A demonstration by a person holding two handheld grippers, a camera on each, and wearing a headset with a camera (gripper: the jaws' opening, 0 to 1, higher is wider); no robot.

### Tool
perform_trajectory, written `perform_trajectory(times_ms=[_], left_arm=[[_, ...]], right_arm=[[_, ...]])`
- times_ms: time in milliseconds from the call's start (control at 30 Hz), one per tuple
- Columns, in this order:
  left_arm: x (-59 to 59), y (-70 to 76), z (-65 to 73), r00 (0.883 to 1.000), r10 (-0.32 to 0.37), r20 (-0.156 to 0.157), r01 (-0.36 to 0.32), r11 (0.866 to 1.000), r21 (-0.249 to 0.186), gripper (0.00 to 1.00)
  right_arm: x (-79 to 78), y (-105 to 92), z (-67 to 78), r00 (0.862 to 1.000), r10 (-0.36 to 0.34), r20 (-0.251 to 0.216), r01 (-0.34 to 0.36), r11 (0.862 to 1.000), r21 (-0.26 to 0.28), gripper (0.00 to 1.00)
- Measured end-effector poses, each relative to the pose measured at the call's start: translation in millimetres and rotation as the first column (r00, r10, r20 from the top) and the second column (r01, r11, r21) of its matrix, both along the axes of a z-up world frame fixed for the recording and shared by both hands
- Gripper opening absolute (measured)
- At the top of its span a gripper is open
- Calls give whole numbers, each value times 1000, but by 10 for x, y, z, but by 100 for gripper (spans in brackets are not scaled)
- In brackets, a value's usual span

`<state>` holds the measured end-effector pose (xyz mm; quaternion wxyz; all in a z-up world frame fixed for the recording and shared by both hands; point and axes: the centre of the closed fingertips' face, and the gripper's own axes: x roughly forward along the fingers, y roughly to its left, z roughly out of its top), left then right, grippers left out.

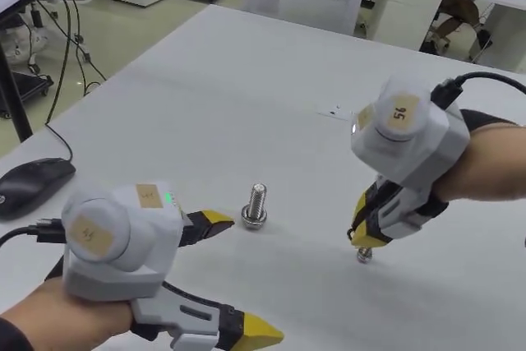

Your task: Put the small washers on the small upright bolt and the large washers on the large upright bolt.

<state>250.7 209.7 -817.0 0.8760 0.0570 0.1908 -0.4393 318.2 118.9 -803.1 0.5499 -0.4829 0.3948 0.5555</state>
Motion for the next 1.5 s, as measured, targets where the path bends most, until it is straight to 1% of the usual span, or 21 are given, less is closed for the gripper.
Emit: perform_trajectory(times_ms=[200,467,633,933,1067,1500], left_arm=[[0,-7,3,1000,-1,0,1,1000,2,87],[-3,-15,0,1000,-4,-3,4,1000,5,87],[1,-18,1,1000,-5,-4,5,1000,5,87],[3,-22,1,1000,-5,-6,5,1000,6,86],[3,-23,1,1000,-5,-8,5,1000,7,86],[6,-19,1,1000,-5,-9,5,1000,4,86]], right_arm=[[57,-84,82,1000,-20,16,20,1000,8,13],[144,-232,110,999,-47,26,47,999,-2,13],[185,-276,129,998,-56,33,56,998,-7,13],[260,-343,28,997,-66,33,67,997,-32,13],[273,-337,0,997,-71,24,72,997,-29,13],[306,-326,-110,997,-70,7,71,996,-46,13]])
